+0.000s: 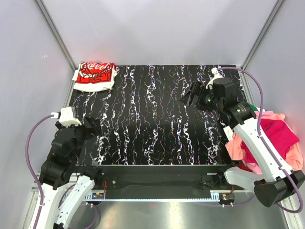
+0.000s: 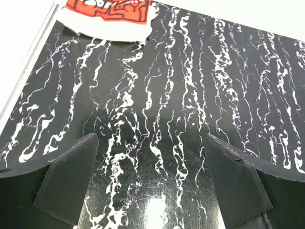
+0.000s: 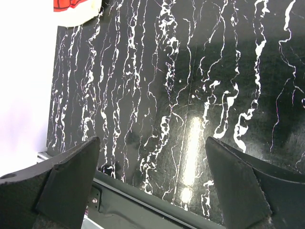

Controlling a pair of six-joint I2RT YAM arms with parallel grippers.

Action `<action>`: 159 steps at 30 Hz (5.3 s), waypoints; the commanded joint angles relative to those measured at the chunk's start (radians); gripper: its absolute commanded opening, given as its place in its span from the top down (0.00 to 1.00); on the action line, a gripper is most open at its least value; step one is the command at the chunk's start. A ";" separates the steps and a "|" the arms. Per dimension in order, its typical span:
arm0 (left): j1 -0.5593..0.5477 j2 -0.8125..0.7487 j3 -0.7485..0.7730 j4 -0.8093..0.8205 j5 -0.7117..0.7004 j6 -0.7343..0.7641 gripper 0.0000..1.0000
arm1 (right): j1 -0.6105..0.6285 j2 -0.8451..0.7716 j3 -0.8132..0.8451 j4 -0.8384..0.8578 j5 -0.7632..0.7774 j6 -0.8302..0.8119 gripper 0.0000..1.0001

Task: Fold and stack the t-shirts
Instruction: Grab the tshirt from the pile, then move the tshirt to the center of the board, then flatten the tshirt out

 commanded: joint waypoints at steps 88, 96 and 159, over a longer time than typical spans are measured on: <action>-0.110 0.432 0.073 -0.030 0.173 -0.058 0.01 | -0.178 0.151 -0.006 -0.350 0.144 0.143 0.04; -0.389 0.802 0.172 0.214 0.234 -0.158 0.05 | 0.011 0.128 -0.211 -0.262 0.144 0.252 0.08; 0.111 1.389 0.340 0.301 0.479 -0.170 0.33 | 0.010 0.004 -0.182 -0.350 0.199 0.173 0.06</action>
